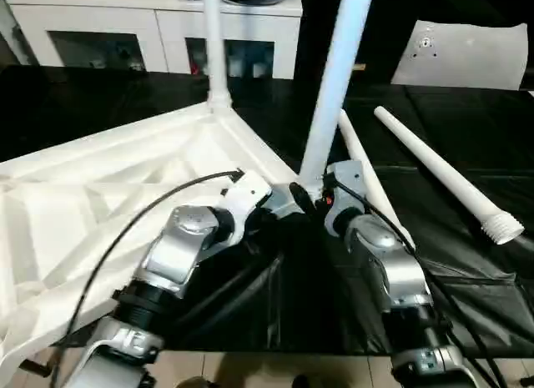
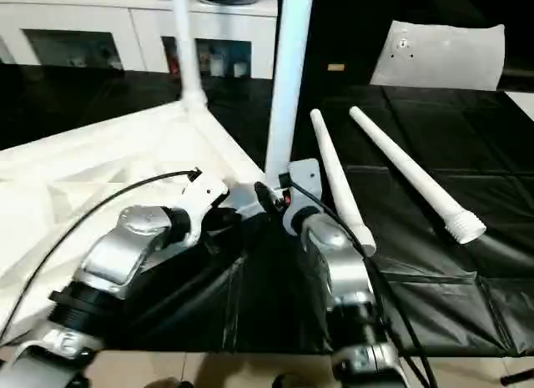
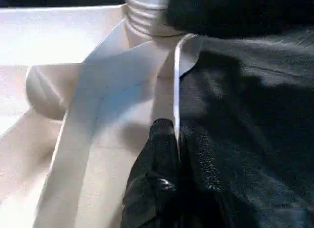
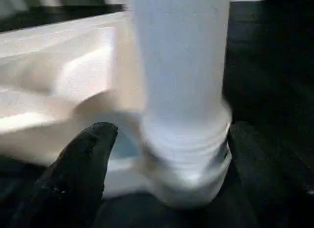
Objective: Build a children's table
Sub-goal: Rotate leg to tighten
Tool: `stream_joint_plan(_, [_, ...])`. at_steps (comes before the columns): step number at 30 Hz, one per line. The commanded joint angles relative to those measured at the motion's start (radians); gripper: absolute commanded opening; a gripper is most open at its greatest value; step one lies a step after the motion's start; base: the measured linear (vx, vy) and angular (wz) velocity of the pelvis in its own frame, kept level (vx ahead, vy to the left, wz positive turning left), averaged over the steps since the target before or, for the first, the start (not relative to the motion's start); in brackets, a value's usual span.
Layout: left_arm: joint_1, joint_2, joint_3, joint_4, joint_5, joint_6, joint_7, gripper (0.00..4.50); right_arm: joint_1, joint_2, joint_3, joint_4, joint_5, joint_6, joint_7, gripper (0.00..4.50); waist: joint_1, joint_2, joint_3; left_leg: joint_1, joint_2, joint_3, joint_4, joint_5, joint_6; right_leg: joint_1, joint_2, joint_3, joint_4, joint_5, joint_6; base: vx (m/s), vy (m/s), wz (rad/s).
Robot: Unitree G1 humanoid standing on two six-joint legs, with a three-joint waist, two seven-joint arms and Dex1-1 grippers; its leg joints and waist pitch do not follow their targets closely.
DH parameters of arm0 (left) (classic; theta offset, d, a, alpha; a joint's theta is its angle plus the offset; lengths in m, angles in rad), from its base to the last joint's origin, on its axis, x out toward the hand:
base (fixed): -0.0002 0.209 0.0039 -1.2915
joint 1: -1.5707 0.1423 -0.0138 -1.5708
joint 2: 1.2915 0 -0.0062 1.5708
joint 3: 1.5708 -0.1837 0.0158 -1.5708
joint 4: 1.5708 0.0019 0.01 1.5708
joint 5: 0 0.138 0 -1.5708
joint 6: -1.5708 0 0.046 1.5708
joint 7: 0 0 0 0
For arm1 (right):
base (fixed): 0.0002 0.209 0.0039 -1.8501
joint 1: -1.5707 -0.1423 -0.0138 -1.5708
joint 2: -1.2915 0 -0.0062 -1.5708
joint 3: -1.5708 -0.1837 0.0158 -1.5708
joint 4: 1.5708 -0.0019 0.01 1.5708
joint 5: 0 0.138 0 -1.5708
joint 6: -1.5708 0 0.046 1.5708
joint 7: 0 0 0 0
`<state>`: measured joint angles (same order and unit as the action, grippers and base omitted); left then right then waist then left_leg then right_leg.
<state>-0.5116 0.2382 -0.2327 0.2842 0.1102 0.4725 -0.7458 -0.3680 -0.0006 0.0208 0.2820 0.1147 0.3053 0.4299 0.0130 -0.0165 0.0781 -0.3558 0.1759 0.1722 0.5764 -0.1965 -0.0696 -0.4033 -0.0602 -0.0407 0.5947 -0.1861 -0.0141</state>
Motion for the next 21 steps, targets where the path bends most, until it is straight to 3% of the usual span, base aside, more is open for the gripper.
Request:
stream_joint_plan(1, [-0.004,0.021,-0.014,0.014,-0.023,-0.075,-0.071,0.00,0.010,-0.027,0.070,-0.022,0.035,0.010,0.119,4.26,0.004,-0.003,-0.055,-0.008,0.042,-0.017,-0.071,-0.183,0.067,0.048,-0.076,0.046,-0.080,-0.265,-0.166,0.000,0.000,0.00])
stream_joint_plan(3, [0.002,0.067,-0.016,0.030,-0.037,-0.141,-0.157,0.00,0.012,-0.095,0.052,-0.038,0.044,-0.007,0.193,4.31,0.003,-0.001,-0.058,-0.008,0.042,-0.014,-0.066,-0.141,0.083,0.049,-0.075,0.045,-0.077,-0.212,-0.183,0.000,0.000,0.00])
stream_joint_plan(6, [0.006,0.127,-0.034,0.060,-0.062,-0.226,-0.269,0.00,0.006,-0.197,0.045,-0.042,0.054,-0.030,0.310,4.44,0.005,-0.003,-0.064,-0.008,0.045,-0.008,-0.058,-0.050,0.115,0.054,-0.071,0.044,-0.056,-0.046,-0.239,0.000,0.000,0.00])
stream_joint_plan(10, [-0.006,0.202,-0.073,0.111,-0.082,-0.366,-0.432,0.00,-0.028,-0.317,0.064,-0.001,0.039,-0.076,0.450,4.44,0.022,-0.004,-0.069,-0.002,0.046,-0.005,-0.051,-0.013,0.152,0.053,-0.072,0.042,-0.042,0.035,-0.276,0.000,0.000,0.00])
stream_joint_plan(14, [-0.024,0.219,-0.075,0.146,-0.094,-0.395,-0.500,0.00,-0.046,-0.365,0.096,0.018,0.040,-0.093,0.540,4.44,0.025,-0.005,-0.064,0.000,0.051,-0.004,-0.053,-0.046,0.148,0.050,-0.074,0.040,-0.044,-0.013,-0.287,0.000,0.000,0.00])
stream_joint_plan(21, [-0.076,0.245,-0.101,0.237,-0.115,-0.497,-0.647,0.00,-0.086,-0.405,0.155,0.053,0.061,-0.126,0.718,4.44,0.041,-0.008,-0.060,0.001,0.054,-0.002,-0.054,-0.108,0.104,0.048,-0.077,0.042,-0.051,-0.120,-0.265,0.000,0.000,0.00])
